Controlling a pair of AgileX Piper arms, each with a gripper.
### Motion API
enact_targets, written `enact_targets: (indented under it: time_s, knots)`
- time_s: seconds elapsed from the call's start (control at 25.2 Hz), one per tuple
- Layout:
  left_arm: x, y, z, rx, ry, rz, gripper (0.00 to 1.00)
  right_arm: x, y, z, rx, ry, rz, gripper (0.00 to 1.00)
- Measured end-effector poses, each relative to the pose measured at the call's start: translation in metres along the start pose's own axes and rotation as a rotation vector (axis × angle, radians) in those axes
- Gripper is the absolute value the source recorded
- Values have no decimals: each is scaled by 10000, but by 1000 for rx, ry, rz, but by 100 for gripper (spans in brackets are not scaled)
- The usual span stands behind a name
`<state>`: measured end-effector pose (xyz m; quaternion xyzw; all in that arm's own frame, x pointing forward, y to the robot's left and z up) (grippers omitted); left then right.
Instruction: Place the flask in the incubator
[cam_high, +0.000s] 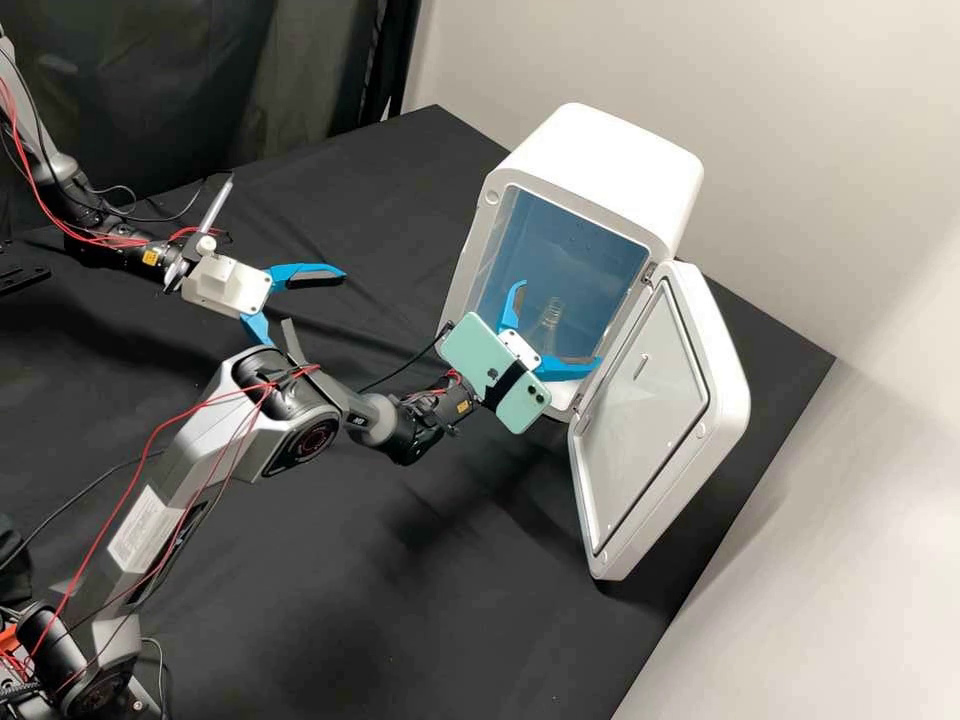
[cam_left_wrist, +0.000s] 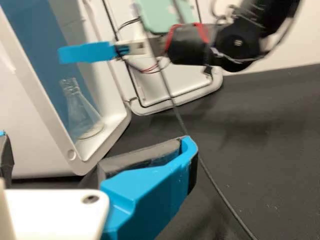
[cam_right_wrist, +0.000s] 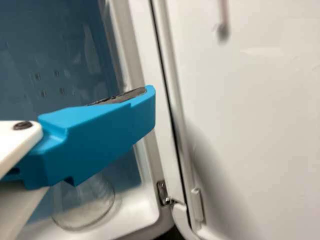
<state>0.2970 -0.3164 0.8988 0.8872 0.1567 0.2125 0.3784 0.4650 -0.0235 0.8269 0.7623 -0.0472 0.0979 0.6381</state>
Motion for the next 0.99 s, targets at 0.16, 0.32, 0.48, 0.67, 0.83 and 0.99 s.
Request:
enact_targets:
  time_s: [0.16, 0.32, 0.48, 0.67, 0.83, 0.99]
  knots:
    - [-43, 18, -2, -7, 12, 58, 100, -196, 134, -54, 11, 35, 45, 100]
    - [-62, 45, -2, -10, 18, 103, 100, -446, 267, -117, 6, 50, 77, 100]
    - [-82, 26, -9, -12, 24, 100, 100, -612, 304, -162, 4, 29, 67, 100]
    - [-100, 10, -11, -12, 25, 98, 100, -776, 345, -216, 0, 12, 63, 100]
    - [-113, 6, -12, -15, 25, 105, 100, -892, 405, -236, 1, -4, 69, 100]
    - [-115, 3, -12, -29, 25, 104, 100, -967, 459, -245, 25, -13, 75, 100]
